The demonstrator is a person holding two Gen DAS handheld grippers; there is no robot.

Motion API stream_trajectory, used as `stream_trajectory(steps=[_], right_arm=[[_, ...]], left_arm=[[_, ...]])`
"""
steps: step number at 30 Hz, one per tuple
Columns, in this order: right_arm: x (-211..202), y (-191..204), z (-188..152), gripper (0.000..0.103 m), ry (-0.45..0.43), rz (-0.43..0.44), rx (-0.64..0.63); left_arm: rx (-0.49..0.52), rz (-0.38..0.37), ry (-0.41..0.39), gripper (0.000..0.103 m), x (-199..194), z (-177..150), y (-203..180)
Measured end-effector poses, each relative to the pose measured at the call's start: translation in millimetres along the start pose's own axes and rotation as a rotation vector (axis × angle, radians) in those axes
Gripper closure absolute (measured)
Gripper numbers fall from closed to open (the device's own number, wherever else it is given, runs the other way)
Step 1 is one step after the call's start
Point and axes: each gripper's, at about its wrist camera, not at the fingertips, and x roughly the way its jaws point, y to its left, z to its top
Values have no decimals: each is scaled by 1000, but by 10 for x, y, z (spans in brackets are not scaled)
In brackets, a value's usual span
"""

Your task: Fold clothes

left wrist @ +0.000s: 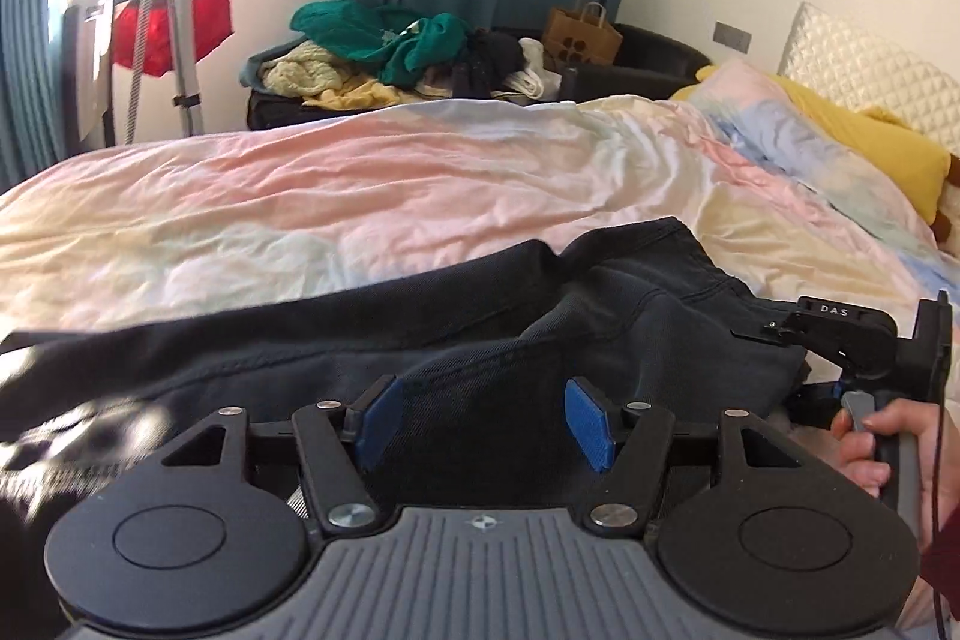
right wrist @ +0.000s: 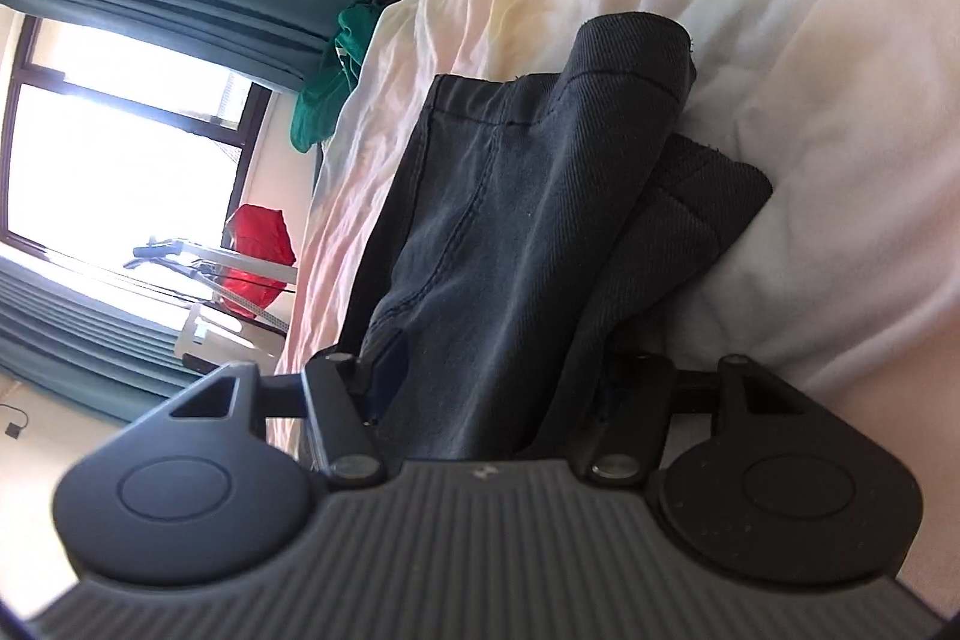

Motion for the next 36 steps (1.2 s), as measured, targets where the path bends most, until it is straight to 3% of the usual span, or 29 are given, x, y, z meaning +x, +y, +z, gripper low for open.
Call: stream_trajectory(steps=[1, 2, 3, 8, 12, 15, 20, 24, 31, 36], right_arm=[[-1, 32, -11, 56, -13, -17, -8], [-3, 71, -25, 74, -29, -43, -24], [-4, 117, -47, 86, -47, -76, -51], [-66, 399, -188, 92, -129, -203, -190], [-141, 606, -255, 93, -184, -253, -240], [-205, 699, -301, 93, -205, -264, -272], [-243, 818, -352, 93, -217, -281, -374], [-280, 862, -384, 93, -223, -283, -420], [-360, 950, -448, 93, -253, -259, -453], [-327, 1127, -465, 93, -248, -277, -517]], left_arm=[[-35, 12, 5, 40, -206, -115, 125], [-66, 38, 12, 40, -467, -241, 293], [-84, 66, 13, 40, -650, -320, 392], [-262, 209, -20, 40, -1952, -605, 961], [-320, 323, -63, 38, -2925, -605, 1136], [-340, 414, -89, 25, -3471, -549, 1160], [-343, 576, -90, 22, -3959, -359, 1045], [-327, 636, -121, 19, -4143, -228, 895], [-314, 647, -108, 19, -4205, -47, 630], [-260, 649, -128, 18, -4280, 366, 485]])
